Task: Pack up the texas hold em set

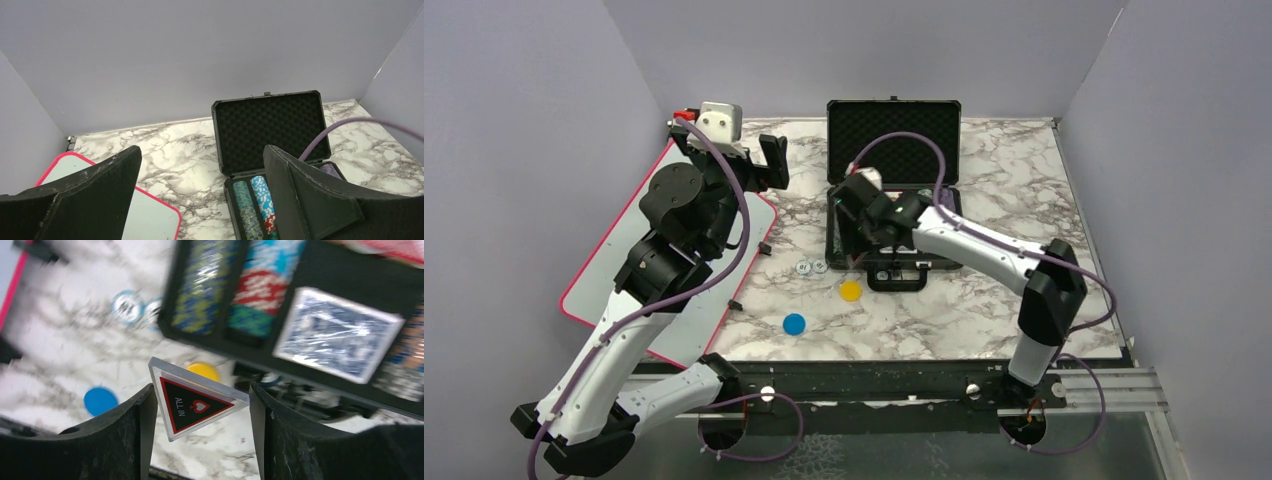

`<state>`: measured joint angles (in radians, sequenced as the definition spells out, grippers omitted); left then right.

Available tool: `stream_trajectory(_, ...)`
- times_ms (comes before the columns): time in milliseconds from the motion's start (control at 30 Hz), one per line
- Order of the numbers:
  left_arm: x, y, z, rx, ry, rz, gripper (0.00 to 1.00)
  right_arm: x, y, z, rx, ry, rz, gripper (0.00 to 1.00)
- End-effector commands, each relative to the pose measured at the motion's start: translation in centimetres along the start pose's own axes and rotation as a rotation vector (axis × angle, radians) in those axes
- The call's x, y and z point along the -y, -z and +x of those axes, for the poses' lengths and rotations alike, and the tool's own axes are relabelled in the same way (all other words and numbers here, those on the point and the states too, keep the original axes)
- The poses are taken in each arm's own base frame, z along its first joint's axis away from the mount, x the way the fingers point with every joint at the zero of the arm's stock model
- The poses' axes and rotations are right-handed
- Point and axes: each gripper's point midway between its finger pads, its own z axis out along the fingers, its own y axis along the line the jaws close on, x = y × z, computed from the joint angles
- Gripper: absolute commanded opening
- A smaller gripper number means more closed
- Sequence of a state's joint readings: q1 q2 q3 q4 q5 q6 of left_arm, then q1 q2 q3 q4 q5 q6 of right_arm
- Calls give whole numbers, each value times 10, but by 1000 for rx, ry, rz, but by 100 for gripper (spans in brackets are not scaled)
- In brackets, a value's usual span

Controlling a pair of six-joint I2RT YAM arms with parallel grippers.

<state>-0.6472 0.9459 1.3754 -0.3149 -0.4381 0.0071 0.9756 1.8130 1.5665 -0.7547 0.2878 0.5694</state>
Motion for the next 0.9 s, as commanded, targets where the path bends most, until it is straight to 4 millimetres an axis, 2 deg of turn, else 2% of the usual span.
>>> stream_trajectory(0,-2,4,5,-9,21,-7,95,78,-3,-10,1,-169,153,59)
stream_trajectory(67,1,3,6,-15,31,4,95,100,-7,-13,-2,-213,170,60)
stream_trajectory(100,2,2,16,-35,29,7,94,112,-10,-14,-8,-234,185,60)
stream_trajectory(200,7,0,29,-67,37,19,94,129,-20,-10,-42,-256,209,60)
stream_trajectory(333,13,-1,49,-118,55,37,94,140,-36,-2,-78,-272,231,60)
stream_trajectory(500,20,1,92,-230,94,44,98,143,-49,-6,-76,-278,219,60)
stream_trajectory(633,26,6,139,-366,114,47,99,138,-57,-8,-83,-270,201,62)
stream_trajectory(767,29,20,195,-554,125,29,99,142,-55,-7,-103,-279,233,81)
stream_trajectory(867,35,38,239,-703,160,32,99,140,-42,-19,-56,-292,215,86)
